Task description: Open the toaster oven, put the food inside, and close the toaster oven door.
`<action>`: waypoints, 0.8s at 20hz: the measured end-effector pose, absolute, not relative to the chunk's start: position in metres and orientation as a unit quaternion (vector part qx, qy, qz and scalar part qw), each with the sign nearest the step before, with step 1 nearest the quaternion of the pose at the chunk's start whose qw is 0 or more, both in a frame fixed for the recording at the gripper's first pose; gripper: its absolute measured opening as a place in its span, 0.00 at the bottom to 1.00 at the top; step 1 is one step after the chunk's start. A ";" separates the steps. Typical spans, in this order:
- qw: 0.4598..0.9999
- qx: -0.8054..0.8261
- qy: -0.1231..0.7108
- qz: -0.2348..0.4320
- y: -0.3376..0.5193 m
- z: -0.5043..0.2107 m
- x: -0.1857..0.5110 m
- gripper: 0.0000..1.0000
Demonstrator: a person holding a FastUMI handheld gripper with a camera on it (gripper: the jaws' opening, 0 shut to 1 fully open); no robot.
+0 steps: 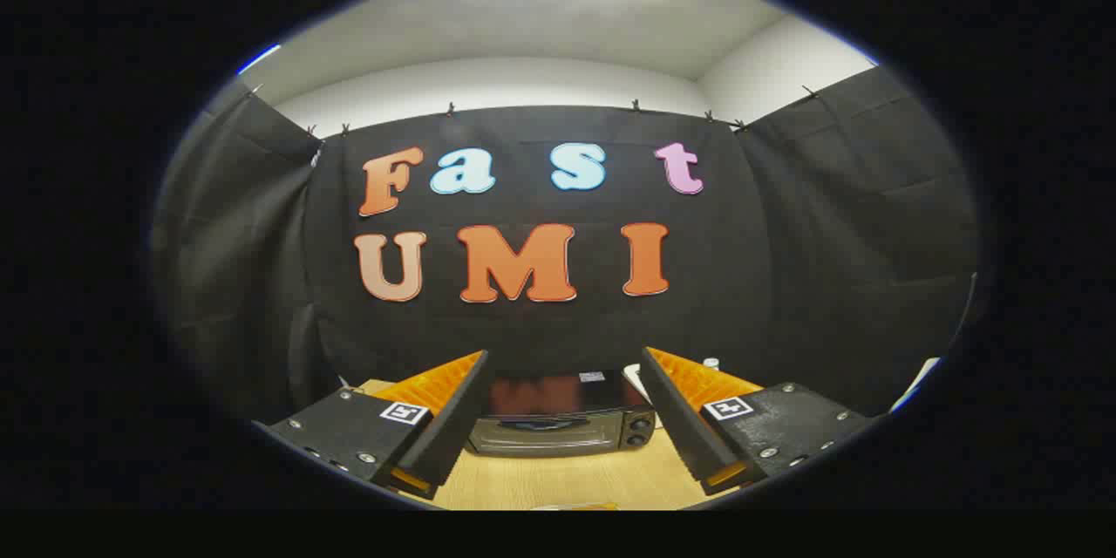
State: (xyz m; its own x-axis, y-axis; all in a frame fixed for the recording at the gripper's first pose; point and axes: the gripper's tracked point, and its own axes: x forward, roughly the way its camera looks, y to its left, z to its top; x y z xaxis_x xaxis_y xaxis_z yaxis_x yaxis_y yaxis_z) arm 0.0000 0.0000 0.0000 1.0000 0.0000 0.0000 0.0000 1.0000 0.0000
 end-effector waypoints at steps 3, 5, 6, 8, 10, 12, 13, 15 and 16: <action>1.000 -0.005 0.003 0.001 0.001 -0.004 0.002 0.99; 1.000 -0.010 0.005 -0.001 0.001 -0.008 0.003 0.99; 1.000 -0.009 0.005 0.000 0.002 -0.010 0.004 0.99; 1.000 -0.001 0.007 0.003 0.006 -0.014 0.004 0.99; 1.000 0.002 0.010 0.010 0.010 -0.019 0.000 0.99; 1.000 0.004 0.010 0.008 0.007 -0.020 -0.006 0.99; 1.000 0.005 0.009 0.008 0.007 -0.018 -0.007 0.99; 1.000 0.008 0.006 0.011 0.008 -0.016 -0.007 0.99; 1.000 0.009 0.007 0.009 0.006 -0.017 -0.004 0.99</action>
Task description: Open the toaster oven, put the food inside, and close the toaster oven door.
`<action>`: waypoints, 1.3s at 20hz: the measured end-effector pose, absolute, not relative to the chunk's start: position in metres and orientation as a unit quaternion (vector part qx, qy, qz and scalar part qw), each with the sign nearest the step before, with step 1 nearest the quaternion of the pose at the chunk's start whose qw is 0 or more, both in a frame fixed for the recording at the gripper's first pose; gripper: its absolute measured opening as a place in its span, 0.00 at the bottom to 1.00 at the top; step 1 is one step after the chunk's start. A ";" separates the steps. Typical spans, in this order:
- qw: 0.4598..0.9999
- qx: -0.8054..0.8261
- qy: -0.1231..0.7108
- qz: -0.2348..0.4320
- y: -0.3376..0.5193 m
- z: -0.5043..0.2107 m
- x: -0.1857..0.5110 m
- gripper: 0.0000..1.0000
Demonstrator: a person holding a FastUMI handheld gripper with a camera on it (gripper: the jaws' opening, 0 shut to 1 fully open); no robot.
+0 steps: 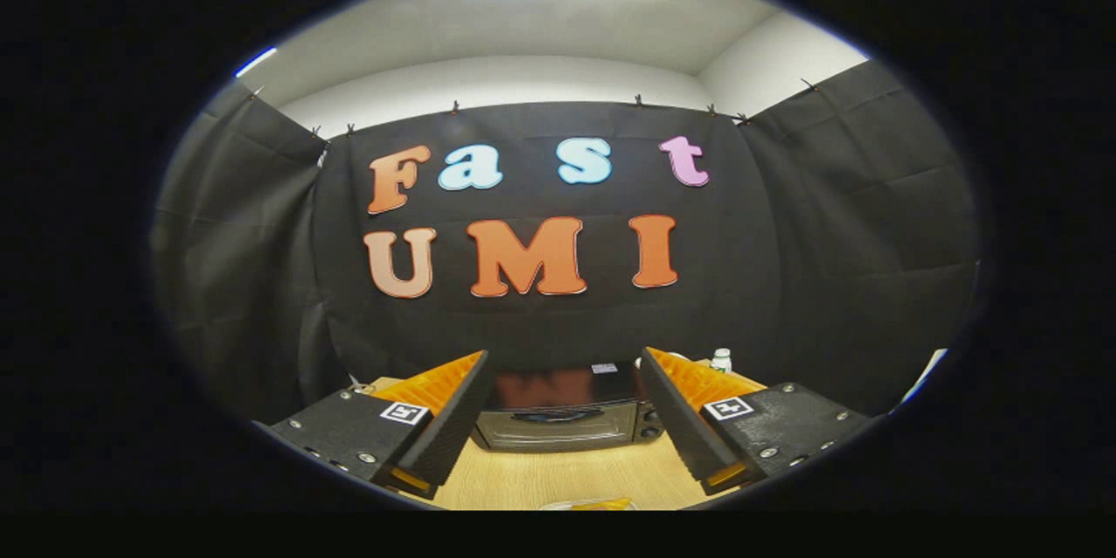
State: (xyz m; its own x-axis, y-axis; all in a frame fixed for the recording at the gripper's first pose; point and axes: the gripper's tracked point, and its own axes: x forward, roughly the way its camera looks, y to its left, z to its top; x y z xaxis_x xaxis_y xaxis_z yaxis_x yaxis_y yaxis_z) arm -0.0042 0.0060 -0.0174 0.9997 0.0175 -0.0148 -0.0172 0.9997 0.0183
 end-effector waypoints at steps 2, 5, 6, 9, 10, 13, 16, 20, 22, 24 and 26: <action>1.000 0.007 0.010 0.007 0.006 -0.019 0.003 0.99; 1.000 0.002 0.026 0.013 0.010 -0.042 0.023 0.99; 0.999 0.000 0.038 0.016 0.013 -0.054 0.032 0.99; 0.998 0.010 0.062 0.031 0.026 -0.090 0.062 0.99; 0.997 0.011 0.069 0.035 0.029 -0.101 0.073 0.99; 0.994 0.008 0.100 0.037 0.034 -0.142 0.105 0.99; 0.991 -0.001 0.130 0.037 0.039 -0.175 0.135 0.99; 0.982 -0.006 0.187 0.030 0.039 -0.220 0.167 0.99; 0.978 0.001 0.208 0.035 0.041 -0.236 0.175 0.99; 0.976 0.001 0.217 0.029 0.037 -0.245 0.178 0.99; 0.970 -0.001 0.241 0.028 0.035 -0.262 0.177 0.99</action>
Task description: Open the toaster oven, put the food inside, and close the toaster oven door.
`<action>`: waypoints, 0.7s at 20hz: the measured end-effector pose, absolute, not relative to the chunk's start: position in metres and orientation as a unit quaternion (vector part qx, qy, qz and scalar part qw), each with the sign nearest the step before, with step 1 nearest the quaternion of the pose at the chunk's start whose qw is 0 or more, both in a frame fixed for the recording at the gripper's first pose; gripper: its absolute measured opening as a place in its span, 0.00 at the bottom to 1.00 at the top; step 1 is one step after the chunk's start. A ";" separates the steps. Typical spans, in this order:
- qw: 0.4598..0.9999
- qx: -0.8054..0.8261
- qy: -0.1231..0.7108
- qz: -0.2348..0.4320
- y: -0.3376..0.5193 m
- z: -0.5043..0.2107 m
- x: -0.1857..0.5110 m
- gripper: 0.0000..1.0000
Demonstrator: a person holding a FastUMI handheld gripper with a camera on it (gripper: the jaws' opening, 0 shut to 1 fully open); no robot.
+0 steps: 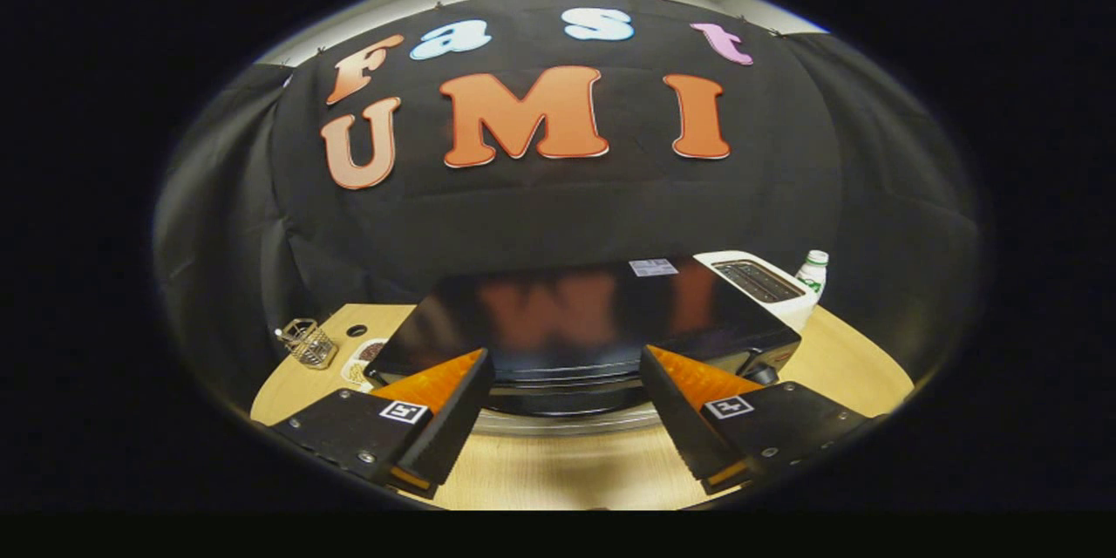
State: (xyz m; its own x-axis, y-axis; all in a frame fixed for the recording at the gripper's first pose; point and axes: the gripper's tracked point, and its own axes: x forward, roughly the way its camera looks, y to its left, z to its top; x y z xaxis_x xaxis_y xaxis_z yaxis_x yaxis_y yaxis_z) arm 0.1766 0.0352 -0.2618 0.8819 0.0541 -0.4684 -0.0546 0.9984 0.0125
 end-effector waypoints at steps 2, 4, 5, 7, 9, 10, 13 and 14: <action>0.972 -0.025 0.233 0.034 0.034 -0.262 0.181 1.00; 0.971 -0.030 0.235 0.033 0.032 -0.259 0.169 0.99; 0.970 -0.027 0.238 0.033 0.032 -0.261 0.166 0.99; 0.969 -0.031 0.241 0.034 0.031 -0.261 0.157 0.99; 0.969 -0.028 0.244 0.034 0.030 -0.263 0.143 0.99; 0.968 -0.030 0.246 0.035 0.029 -0.264 0.136 0.99; 0.967 -0.030 0.252 0.035 0.025 -0.271 0.112 0.99; 0.966 -0.031 0.252 0.036 0.024 -0.273 0.106 0.99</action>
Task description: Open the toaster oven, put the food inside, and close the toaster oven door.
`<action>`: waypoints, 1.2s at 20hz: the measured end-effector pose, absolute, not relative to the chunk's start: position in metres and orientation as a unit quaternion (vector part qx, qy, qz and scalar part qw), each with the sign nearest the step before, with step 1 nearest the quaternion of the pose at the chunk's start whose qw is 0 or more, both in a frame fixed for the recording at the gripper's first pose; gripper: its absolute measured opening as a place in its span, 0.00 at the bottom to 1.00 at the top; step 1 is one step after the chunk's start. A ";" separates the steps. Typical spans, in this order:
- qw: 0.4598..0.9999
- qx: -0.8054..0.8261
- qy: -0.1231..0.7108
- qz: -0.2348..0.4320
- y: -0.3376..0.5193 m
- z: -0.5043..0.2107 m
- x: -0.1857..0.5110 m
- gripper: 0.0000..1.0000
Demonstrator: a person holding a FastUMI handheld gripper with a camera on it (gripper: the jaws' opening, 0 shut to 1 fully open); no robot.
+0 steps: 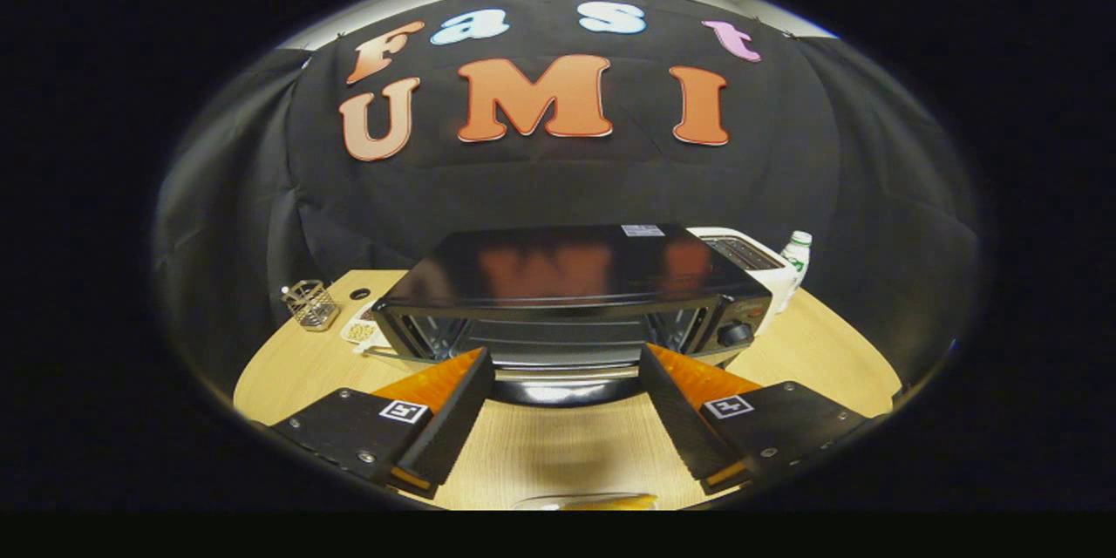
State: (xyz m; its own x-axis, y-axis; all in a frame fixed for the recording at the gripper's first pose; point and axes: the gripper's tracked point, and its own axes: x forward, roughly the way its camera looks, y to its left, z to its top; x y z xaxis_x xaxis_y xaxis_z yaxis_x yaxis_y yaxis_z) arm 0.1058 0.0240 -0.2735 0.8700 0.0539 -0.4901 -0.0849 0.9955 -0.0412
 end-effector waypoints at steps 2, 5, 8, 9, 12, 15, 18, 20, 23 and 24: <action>0.966 -0.030 0.255 0.035 0.022 -0.278 0.094 0.99; 0.965 -0.031 0.260 0.035 0.020 -0.289 0.078 0.99; 0.962 -0.032 0.271 0.035 0.017 -0.304 0.057 0.99; 0.960 -0.032 0.277 0.035 0.015 -0.311 0.048 0.99; 0.956 -0.031 0.290 0.034 0.011 -0.329 0.030 0.99; 0.948 -0.032 0.316 0.033 0.009 -0.356 0.014 0.99; 0.938 -0.023 0.343 0.029 0.006 -0.380 0.003 0.99; 0.935 -0.012 0.354 0.027 0.004 -0.391 -0.001 0.98; 0.928 0.000 0.370 0.026 0.002 -0.407 -0.008 0.98; 0.928 -0.002 0.371 0.025 0.002 -0.409 -0.008 0.98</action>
State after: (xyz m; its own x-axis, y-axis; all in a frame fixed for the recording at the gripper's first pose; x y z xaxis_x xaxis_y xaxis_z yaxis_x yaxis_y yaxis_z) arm -0.0082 0.0017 -0.4092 0.7235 0.0456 -0.6888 -0.0484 0.9987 0.0152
